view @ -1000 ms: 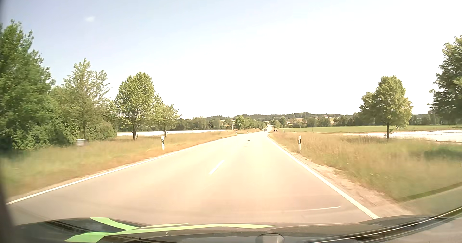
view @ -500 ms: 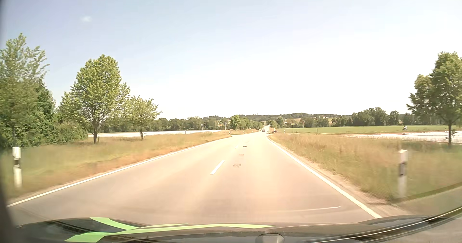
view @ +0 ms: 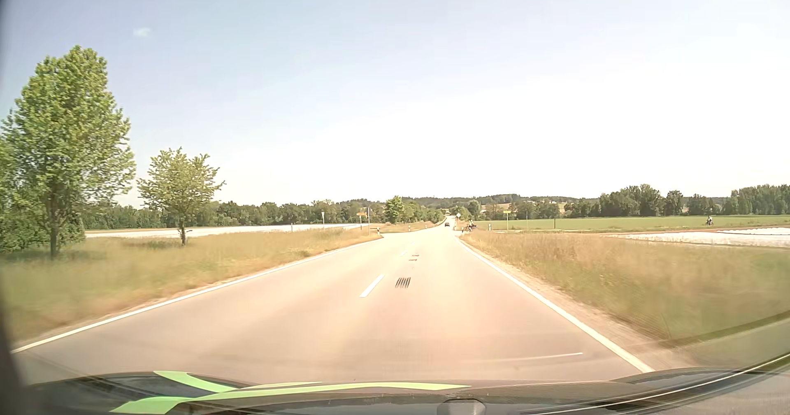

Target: Follow the waypoints while adhering to traffic rules and regulations

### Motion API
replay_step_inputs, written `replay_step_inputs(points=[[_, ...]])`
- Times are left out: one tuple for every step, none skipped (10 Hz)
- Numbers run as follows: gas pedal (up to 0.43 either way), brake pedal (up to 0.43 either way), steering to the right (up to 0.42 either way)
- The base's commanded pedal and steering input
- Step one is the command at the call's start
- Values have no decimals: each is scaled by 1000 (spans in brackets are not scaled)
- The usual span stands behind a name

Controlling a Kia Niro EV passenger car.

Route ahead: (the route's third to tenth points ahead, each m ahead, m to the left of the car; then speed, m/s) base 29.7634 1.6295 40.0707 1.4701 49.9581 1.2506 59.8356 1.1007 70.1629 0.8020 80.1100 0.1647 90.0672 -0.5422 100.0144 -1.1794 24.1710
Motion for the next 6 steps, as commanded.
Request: replay_step_inputs(points=[[169,0,5],[169,0,4],[169,0,4],[169,0,3],[177,0,2],[177,0,1]])
